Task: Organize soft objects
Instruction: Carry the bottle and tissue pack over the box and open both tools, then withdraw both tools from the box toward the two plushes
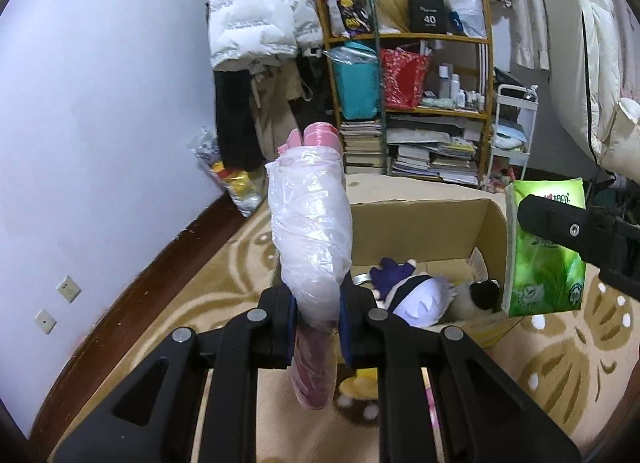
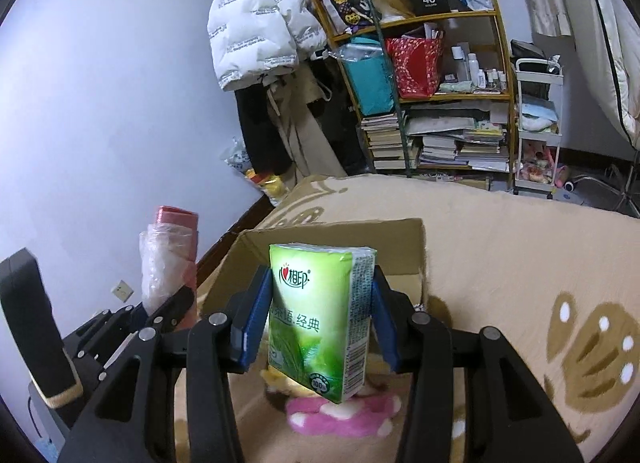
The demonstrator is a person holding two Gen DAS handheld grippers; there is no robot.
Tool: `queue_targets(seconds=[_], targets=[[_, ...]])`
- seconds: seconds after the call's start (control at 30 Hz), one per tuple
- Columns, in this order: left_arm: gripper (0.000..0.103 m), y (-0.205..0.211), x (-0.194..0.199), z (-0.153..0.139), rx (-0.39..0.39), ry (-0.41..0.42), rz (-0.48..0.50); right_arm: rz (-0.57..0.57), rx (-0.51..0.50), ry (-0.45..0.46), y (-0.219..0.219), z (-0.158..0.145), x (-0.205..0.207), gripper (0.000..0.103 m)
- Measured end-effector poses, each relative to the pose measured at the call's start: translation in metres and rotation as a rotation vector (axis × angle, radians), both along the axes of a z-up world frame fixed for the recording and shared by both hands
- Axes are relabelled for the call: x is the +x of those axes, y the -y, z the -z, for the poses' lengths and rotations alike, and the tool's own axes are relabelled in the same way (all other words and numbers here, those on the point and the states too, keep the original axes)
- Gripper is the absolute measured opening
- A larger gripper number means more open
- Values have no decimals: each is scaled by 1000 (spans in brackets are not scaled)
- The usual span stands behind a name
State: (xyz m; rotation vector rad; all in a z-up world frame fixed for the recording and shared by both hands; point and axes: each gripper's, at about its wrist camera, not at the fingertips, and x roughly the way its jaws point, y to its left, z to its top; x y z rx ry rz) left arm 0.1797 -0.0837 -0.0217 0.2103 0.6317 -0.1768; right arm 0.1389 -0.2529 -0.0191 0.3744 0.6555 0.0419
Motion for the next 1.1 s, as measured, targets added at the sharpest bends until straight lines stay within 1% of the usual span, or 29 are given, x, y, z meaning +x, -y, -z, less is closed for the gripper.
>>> queue_targets(seconds=[0.13,0.23,0.3,0.37,0.53,0.7,0.77,0.8,0.87,0.9,0.93,0.97,1.0,1.03,1.1], targets=[[16,7,17,10,-9,-30,16,28,10,-49,9,17,12,50],[16,12,27,19,17,-50,34,30,35,-81,15,29,20,50],[17,14,30,22,34,-53,38,27,26,-90,16,33,24,50],[17,14,35,25,34,-58,36,25,22,-93,15,34,27,50],[19,8,45,29,-2,-90,18,10,-1,-113,12,41,33,50],[22,4,51,33,-5,-141,19,-20,-19,-119,6,40,37,52],[23,1,48,33,-3,-139,16,-26,-18,-119,3,39,39,52],[28,1,48,32,3,-136,15,-26,-17,-120,3,39,39,52],[40,0,46,29,19,-121,15,-30,-9,-118,2,39,40,53],[54,1,45,28,22,-115,12,-33,-10,-118,2,40,39,53],[59,0,43,26,22,-109,7,-33,-21,-121,2,40,39,53],[59,-1,42,23,19,-102,4,-35,-28,-122,3,39,39,54],[60,-2,40,21,16,-102,4,-33,-31,-123,5,38,38,58],[64,-2,39,20,14,-105,4,-28,-25,-122,8,35,37,63],[70,-4,36,17,6,-115,1,-6,-2,-112,13,31,33,84]])
